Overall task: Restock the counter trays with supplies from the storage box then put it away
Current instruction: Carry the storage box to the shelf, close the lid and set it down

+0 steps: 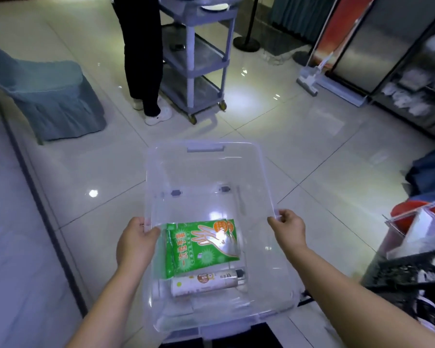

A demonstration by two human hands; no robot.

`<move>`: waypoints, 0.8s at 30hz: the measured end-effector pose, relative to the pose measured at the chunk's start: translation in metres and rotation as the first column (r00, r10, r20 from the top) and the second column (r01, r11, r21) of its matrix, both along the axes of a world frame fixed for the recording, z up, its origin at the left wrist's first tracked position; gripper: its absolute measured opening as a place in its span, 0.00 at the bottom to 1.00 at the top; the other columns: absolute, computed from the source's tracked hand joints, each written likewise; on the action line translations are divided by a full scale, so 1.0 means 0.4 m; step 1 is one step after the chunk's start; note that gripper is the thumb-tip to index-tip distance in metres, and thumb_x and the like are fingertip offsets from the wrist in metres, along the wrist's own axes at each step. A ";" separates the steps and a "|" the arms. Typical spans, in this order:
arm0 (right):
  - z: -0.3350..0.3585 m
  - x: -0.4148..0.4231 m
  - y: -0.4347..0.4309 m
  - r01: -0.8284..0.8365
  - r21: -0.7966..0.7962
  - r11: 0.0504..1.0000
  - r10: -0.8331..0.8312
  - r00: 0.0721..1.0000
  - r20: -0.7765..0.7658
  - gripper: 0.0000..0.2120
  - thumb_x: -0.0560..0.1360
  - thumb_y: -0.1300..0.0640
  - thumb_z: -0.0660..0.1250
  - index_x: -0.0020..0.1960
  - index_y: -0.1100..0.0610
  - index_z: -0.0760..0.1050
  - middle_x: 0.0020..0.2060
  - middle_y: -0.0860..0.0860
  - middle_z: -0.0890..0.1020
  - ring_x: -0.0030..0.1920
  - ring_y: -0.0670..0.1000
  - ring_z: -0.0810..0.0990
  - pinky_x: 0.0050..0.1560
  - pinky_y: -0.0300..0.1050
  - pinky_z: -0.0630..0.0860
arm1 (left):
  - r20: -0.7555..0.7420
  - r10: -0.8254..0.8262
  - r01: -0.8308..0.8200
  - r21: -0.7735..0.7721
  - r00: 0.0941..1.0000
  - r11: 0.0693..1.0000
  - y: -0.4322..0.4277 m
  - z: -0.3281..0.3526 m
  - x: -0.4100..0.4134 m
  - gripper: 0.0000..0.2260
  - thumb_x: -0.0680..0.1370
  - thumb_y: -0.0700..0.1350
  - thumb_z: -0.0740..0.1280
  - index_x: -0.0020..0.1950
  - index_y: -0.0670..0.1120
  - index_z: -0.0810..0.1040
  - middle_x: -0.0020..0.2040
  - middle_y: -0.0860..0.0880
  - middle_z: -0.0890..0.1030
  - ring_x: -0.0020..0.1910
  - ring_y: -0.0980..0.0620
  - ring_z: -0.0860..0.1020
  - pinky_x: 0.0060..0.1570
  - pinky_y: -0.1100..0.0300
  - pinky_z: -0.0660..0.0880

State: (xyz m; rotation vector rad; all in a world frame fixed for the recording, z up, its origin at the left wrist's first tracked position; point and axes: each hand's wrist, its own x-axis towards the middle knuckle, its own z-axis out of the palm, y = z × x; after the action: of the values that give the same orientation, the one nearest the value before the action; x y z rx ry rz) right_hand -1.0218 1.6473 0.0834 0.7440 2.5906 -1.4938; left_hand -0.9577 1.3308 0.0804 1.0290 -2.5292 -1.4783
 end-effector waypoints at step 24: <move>0.016 -0.833 0.508 0.343 -0.056 0.938 -0.346 0.936 -0.059 0.07 0.68 0.65 0.68 0.35 0.55 0.75 0.29 0.51 0.77 0.30 0.50 0.72 0.34 0.41 0.69 | -0.009 -0.359 0.360 0.040 0.933 0.932 0.492 0.033 -1.149 0.08 0.70 0.43 0.72 0.37 0.50 0.72 0.34 0.52 0.78 0.34 0.48 0.76 0.36 0.58 0.69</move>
State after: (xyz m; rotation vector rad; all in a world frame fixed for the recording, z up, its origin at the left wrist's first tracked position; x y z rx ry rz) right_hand -1.3549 1.8503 0.0899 1.2156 2.5630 -1.6847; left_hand -1.4171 1.5274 0.0936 0.5833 -2.8106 -1.6116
